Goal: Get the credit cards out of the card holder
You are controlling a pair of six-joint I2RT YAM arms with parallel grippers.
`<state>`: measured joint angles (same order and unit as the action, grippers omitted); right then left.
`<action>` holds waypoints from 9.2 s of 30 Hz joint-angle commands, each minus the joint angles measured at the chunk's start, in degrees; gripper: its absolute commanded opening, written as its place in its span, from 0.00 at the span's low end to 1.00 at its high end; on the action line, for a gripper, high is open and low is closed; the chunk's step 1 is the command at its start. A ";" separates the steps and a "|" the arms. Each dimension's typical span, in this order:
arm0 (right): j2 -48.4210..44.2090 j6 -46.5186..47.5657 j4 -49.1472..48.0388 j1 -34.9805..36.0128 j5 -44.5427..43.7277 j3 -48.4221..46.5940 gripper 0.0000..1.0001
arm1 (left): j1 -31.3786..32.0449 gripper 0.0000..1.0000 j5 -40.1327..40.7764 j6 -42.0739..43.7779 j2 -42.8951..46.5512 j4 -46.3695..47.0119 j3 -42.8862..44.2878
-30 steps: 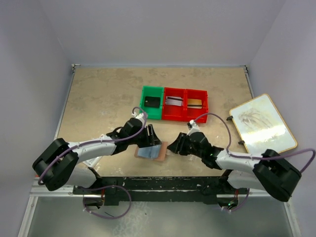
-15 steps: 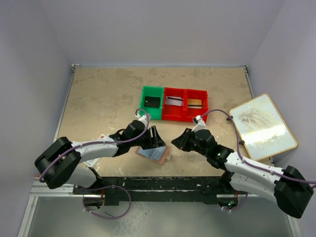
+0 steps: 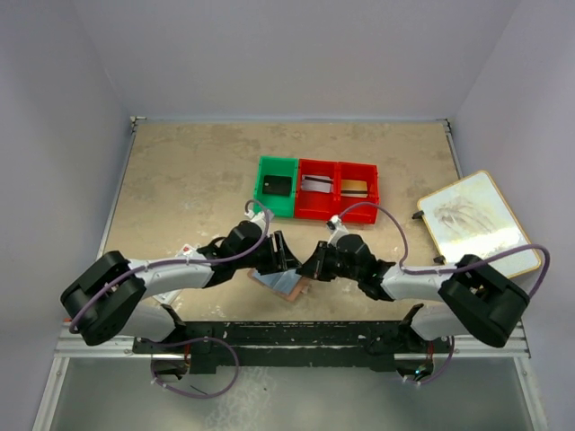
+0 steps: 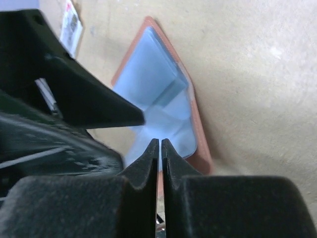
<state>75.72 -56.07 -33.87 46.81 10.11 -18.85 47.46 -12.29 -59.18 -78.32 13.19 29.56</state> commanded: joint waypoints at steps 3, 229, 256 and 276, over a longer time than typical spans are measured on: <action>5.11 -4.71 -10.20 -0.19 1.70 7.74 0.06 | 0.44 0.54 3.79 4.83 5.34 -7.28 2.66; -5.94 -5.09 18.36 5.22 -7.50 -3.51 0.45 | 5.80 0.22 23.41 0.98 10.48 -22.51 -3.29; -3.50 -8.13 19.24 5.22 -11.47 -3.12 0.41 | 5.89 0.22 23.12 1.35 10.15 -23.03 -3.19; 1.11 -8.67 9.97 5.14 -7.17 -1.24 0.41 | 5.89 0.21 23.00 1.44 9.57 -23.12 -2.73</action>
<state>74.83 -64.38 -21.45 51.75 2.09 -20.32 53.01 10.79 -57.95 -69.08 -9.74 26.35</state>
